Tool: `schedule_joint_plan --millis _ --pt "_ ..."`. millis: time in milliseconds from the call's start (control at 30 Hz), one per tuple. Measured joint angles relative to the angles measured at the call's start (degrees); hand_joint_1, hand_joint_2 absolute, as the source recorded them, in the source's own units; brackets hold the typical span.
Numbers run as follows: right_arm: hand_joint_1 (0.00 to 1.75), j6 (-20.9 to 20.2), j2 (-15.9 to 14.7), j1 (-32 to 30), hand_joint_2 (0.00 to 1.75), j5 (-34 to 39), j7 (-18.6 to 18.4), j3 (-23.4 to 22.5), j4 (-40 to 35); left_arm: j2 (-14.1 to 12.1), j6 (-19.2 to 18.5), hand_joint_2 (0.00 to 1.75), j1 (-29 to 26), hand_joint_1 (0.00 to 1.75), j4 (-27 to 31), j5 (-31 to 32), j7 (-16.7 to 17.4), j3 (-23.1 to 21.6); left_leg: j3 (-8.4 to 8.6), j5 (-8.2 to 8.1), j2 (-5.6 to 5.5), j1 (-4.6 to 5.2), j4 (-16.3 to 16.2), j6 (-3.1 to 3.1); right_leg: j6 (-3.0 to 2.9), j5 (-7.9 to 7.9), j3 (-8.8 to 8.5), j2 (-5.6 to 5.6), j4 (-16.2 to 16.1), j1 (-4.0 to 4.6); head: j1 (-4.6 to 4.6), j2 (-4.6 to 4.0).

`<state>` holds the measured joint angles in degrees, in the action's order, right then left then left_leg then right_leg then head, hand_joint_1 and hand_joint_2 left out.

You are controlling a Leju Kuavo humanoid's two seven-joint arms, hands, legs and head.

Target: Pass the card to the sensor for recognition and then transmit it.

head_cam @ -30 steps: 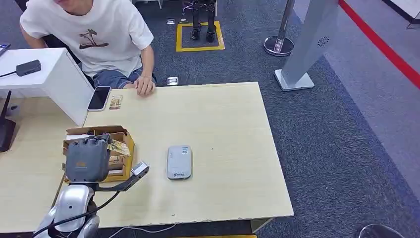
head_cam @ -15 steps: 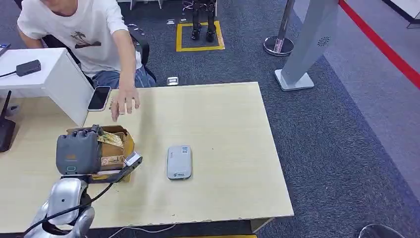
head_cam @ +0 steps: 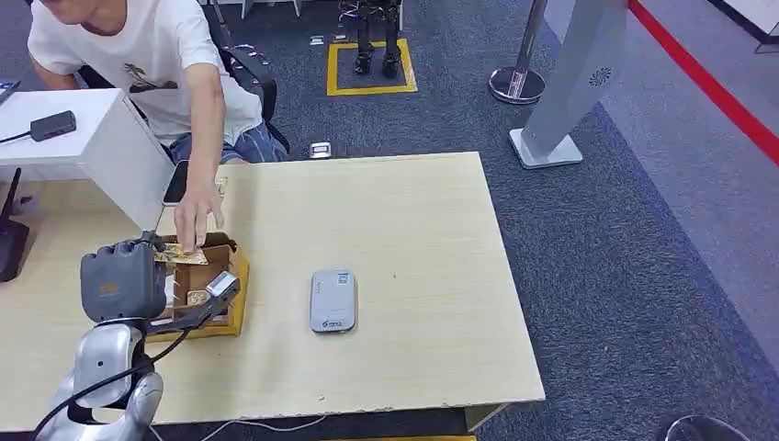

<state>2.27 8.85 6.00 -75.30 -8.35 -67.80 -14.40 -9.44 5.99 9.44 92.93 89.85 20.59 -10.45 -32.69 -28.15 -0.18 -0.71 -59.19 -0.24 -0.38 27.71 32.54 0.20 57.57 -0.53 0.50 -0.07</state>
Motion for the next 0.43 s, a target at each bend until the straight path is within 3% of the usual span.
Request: schedule_joint_plan --millis 433 --pt "0.0 -0.02 0.0 0.0 0.0 0.0 0.0 0.09 0.0 0.72 -0.44 1.75 1.07 1.75 -2.43 0.0 -0.96 3.87 0.01 0.0 0.03 -0.01 0.0 0.0 0.0 0.0 0.0 0.02 0.0 0.0 0.02 0.0"
